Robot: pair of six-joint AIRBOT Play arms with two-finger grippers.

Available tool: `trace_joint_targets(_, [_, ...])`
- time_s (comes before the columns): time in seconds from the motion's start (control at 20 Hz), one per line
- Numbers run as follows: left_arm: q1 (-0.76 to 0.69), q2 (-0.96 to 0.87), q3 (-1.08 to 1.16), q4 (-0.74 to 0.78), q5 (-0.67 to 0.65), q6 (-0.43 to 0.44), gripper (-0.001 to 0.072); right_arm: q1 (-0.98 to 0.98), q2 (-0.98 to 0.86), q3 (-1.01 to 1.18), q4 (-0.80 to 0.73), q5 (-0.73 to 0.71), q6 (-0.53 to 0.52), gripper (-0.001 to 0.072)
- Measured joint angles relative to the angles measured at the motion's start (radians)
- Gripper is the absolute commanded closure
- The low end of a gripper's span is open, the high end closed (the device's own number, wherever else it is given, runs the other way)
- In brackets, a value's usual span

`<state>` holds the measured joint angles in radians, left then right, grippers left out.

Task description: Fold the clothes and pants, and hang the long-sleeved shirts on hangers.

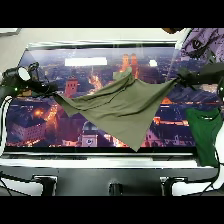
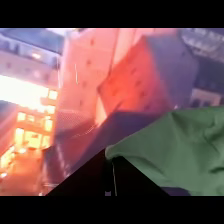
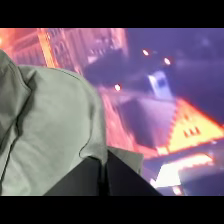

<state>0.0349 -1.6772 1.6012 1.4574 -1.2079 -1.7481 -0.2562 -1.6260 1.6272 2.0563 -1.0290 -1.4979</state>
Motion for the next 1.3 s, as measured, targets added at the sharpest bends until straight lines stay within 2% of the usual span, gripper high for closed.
trace_joint_targets(0.05, [-0.006, -0.002, -0.001, 0.0, -0.004, 0.0, 0.0689, 0.005, -0.017, 0.018, 0.0, 0.0, 0.009, 0.0685])
trace_joint_targets(0.1, [-0.01, -0.002, -0.002, 0.0, -0.005, 0.0, 0.069, 0.008, -0.025, 0.031, 0.0, 0.002, 0.012, 0.064])
trace_joint_targets(0.2, [-0.017, -0.003, -0.002, 0.0, -0.006, 0.0, 0.069, 0.007, -0.026, 0.047, -0.002, 0.007, 0.019, 0.0155])
trace_joint_targets(0.3, [-0.021, -0.003, -0.002, 0.0, -0.014, 0.0, 0.0689, -0.006, -0.002, 0.056, -0.007, -0.037, 0.016, 0.0169])
trace_joint_targets(0.5, [-0.022, -0.004, -0.002, 0.0, -0.032, 0.0, 0.0689, -0.059, 0.068, 0.025, -0.065, -0.234, -0.089, 0.0178])
trace_joint_targets(0.6, [-0.023, -0.004, -0.002, 0.0, -0.042, 0.0, 0.0689, -0.11, 0.134, -0.069, -0.053, -0.279, -0.13, 0.0177])
trace_joint_targets(0.75, [-0.023, -0.004, -0.002, 0.0, -0.048, 0.0, 0.0689, -0.149, 0.27, -0.335, 0.025, -0.303, -0.178, 0.0174])
trace_joint_targets(1.05, [-0.023, -0.004, -0.002, 0.0, -0.051, 0.0, 0.0689, -0.002, 0.528, -0.94, 0.221, -0.187, -0.21, 0.0172])
trace_joint_targets(1.3, [-0.023, -0.004, -0.002, 0.0, -0.053, 0.0, 0.0689, 0.198, 0.595, -1.17, 0.283, -0.051, -0.166, 0.0174])
